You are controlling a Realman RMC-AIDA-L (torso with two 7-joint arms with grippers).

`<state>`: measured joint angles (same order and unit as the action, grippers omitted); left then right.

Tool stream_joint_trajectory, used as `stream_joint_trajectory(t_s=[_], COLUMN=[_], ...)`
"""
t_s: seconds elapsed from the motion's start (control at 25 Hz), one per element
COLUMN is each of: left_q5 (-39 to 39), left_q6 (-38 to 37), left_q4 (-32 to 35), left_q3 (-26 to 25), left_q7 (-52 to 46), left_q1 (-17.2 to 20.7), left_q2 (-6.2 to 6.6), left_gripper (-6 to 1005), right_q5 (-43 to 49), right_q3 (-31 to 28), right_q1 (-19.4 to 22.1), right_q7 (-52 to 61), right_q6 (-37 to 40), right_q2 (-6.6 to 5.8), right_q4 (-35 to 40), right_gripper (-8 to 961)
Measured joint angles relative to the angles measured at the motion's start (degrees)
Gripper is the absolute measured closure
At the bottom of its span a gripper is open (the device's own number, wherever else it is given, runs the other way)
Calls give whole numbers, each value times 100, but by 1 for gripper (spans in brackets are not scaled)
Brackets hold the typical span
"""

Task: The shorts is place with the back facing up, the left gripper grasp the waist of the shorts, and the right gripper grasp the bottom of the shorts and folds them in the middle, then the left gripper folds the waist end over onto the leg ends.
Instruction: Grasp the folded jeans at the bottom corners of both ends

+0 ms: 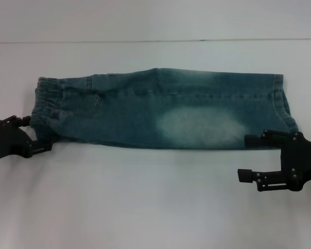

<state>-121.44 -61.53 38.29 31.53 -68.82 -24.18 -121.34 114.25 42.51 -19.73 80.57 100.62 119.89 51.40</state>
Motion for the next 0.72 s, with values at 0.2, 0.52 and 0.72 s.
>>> stream_joint_trajectory(t_s=[0.2, 0.52, 0.72], left_q5=[-27, 9, -25], left_q6=[60, -17, 25], left_q4=[-38, 276, 284], left_q3=[135, 179, 261], left_q7=[125, 232, 184], left_q1=[-45, -4, -48], left_q2=[-17, -142, -173], left_gripper=[247, 577, 717], right_q5=[0, -8, -11], right_q3=[9, -12, -13], right_q1=[-1, -10, -13], right_q7=[53, 116, 117], right_q6=[5, -23, -27], right_q2=[0, 0, 0], right_q4=[-12, -67, -82], right_gripper=[31, 38, 42])
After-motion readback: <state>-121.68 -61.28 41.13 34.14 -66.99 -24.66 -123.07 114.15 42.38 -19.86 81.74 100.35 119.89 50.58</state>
